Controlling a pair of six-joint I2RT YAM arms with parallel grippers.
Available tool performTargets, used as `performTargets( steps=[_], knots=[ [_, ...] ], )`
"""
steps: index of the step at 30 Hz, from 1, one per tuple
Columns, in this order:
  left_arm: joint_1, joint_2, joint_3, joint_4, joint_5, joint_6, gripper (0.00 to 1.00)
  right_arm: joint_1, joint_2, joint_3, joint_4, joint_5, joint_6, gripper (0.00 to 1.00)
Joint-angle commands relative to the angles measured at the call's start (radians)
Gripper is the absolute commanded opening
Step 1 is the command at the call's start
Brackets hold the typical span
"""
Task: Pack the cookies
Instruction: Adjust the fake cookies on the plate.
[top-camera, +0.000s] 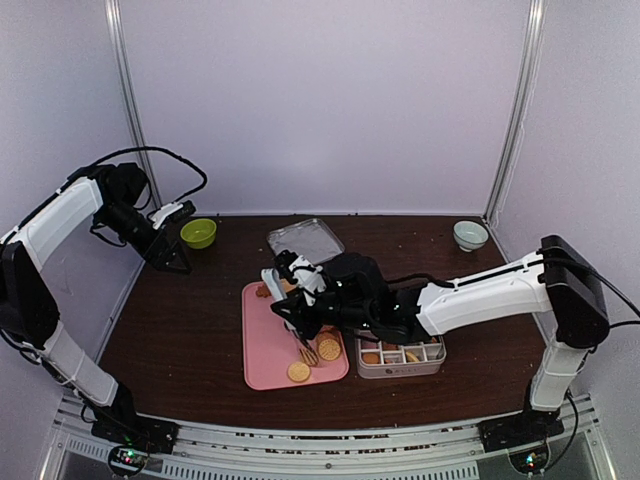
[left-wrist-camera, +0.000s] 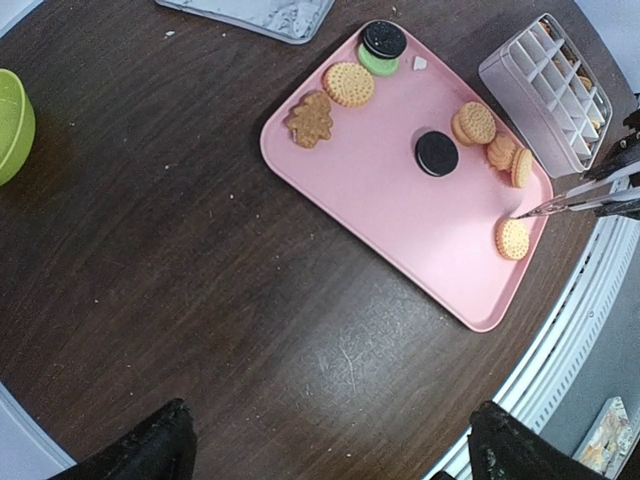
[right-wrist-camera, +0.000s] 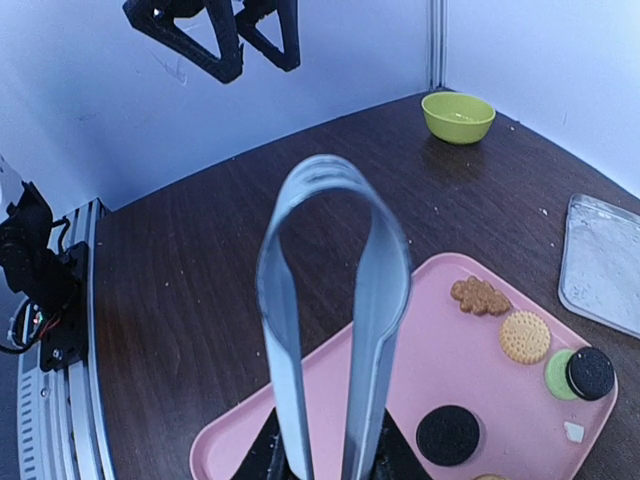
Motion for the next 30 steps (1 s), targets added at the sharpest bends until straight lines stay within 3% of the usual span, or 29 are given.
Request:
performTargets(
  steps=[1,6,9,18,30],
  knots=[
    [0.008,-0.013,0.035,-0.008,-0.004,0.013,0.98,0.004,0.038,0.077,0.096,0.052,0.002,0.00],
    [0.007,-0.009,0.037,-0.002,0.014,0.006,0.98,0.004,-0.009,0.070,0.122,0.088,-0.015,0.00],
    [-0.007,0.010,0.042,0.031,0.093,-0.026,0.98,0.006,-0.038,0.057,0.132,0.058,-0.020,0.00],
    [-0.257,0.100,0.132,0.093,0.119,-0.069,0.98,0.008,-0.033,0.090,0.106,0.001,0.008,0.06],
    [-0.400,0.184,0.195,0.186,0.149,-0.150,0.98,0.008,-0.014,0.146,-0.009,-0.013,0.010,0.12]
  ],
)
